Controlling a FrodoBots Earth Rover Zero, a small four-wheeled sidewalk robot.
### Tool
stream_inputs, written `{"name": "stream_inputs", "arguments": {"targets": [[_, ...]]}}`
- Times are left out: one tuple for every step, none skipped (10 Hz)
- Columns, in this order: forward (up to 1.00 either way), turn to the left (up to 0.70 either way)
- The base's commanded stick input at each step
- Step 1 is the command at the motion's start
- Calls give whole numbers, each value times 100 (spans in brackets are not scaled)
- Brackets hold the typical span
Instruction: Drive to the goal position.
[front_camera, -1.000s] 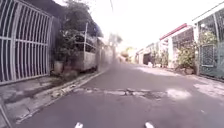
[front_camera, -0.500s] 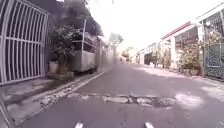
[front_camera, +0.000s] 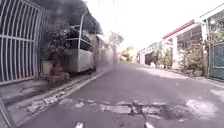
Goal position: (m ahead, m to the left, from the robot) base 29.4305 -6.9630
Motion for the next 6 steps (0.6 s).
{"name": "stream_inputs", "arguments": {"targets": [[70, 0], [70, 0], [70, 0], [70, 0], [70, 0], [70, 0]]}}
